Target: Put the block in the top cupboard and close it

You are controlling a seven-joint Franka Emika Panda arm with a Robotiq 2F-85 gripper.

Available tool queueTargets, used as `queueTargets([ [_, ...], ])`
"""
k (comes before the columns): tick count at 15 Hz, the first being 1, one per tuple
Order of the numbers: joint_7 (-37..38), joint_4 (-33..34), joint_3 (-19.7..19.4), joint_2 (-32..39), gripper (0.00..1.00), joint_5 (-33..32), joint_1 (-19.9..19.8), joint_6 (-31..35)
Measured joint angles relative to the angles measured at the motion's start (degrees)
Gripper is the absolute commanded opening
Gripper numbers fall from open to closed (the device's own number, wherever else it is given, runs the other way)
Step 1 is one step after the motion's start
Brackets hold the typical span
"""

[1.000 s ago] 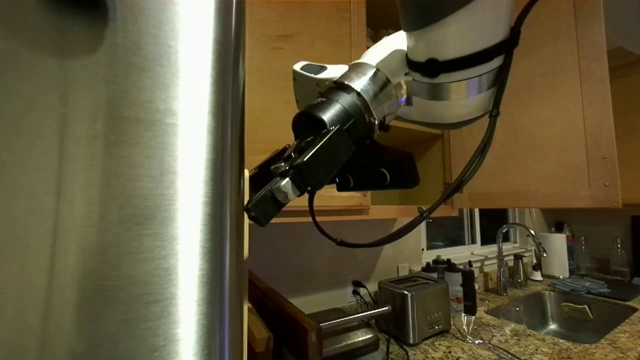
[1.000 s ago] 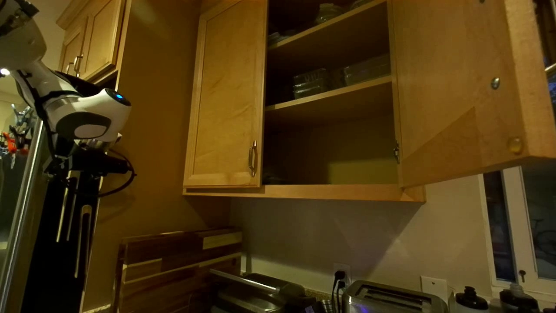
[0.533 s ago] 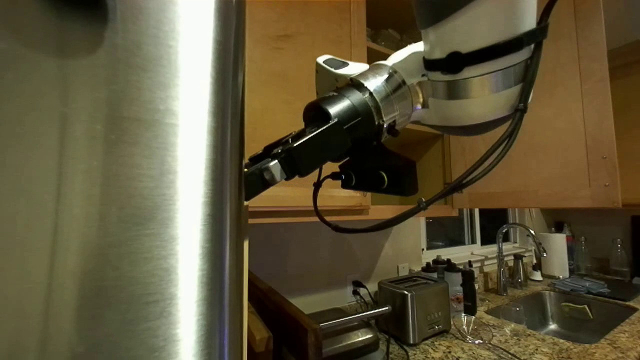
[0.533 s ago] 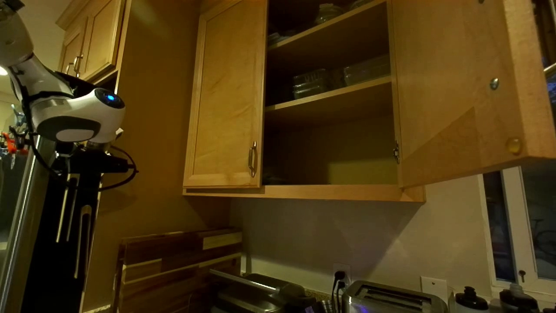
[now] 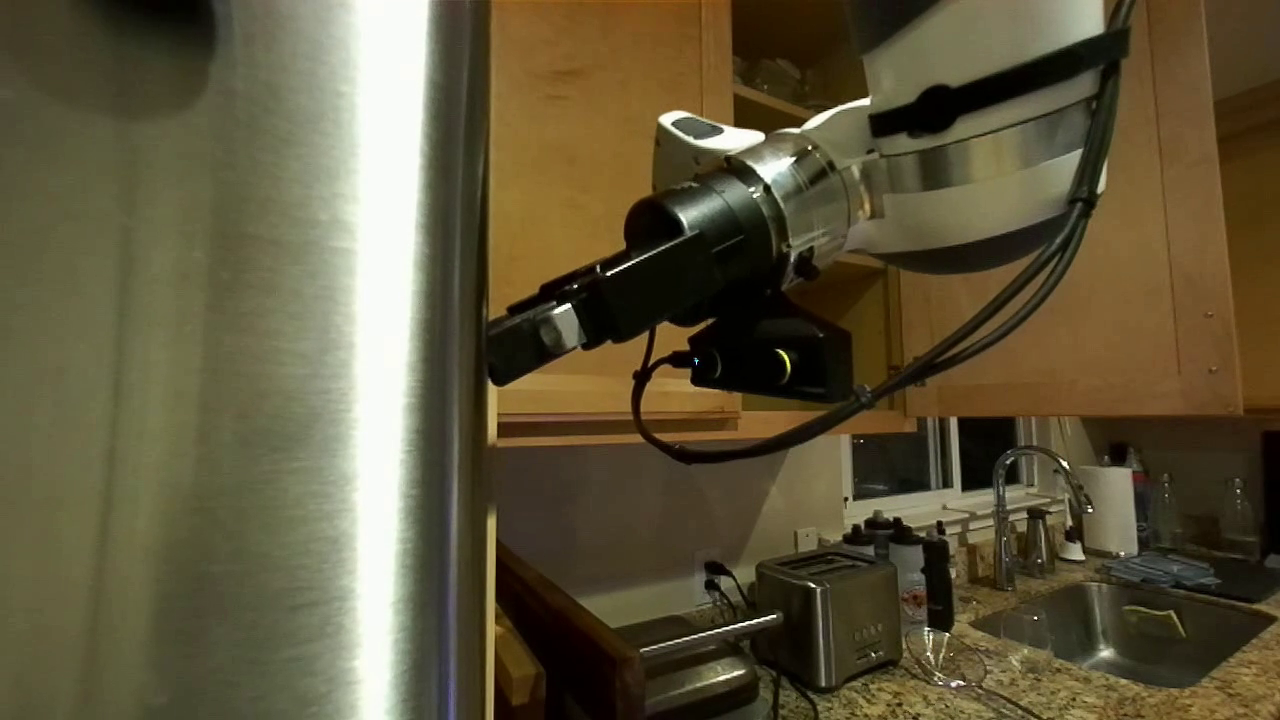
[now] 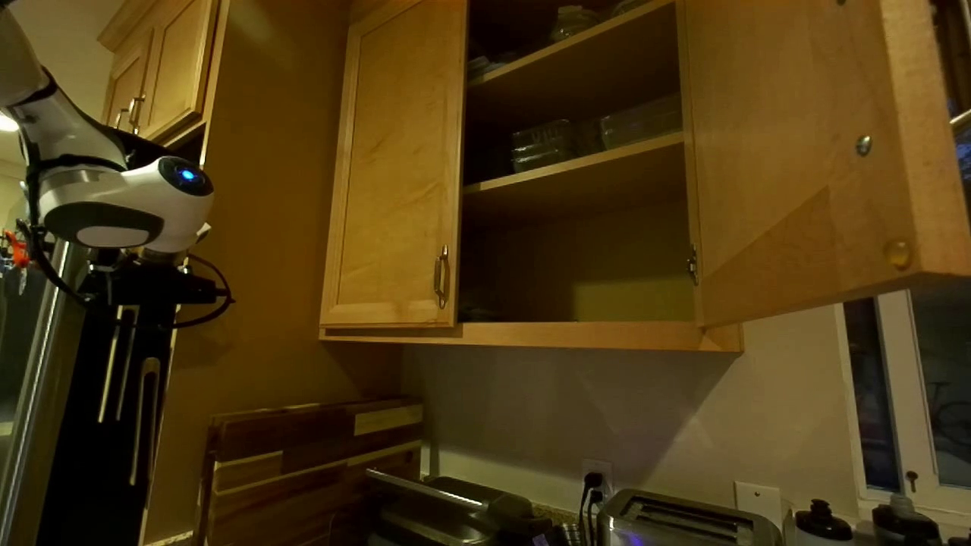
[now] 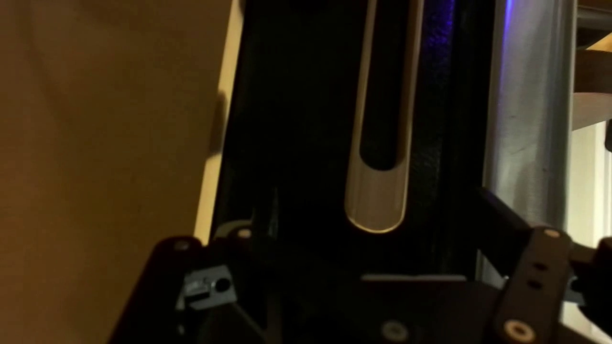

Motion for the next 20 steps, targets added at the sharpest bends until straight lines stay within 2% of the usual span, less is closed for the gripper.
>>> queueTargets([
  [11, 0.0, 0.09, 0.14, 0.73, 1.0, 0.14, -0.33, 0.0],
  [13, -0.3, 0.09, 0.14, 0.84, 0.72, 0.94, -0.46, 0.03],
  [17, -2.74, -0.31, 0.09, 0.57, 0.49, 3.64, -0.59, -0.44],
  [20, -4.66, -0.91, -0.15, 0.1, 0.27, 6.05, -1.03, -0.45],
])
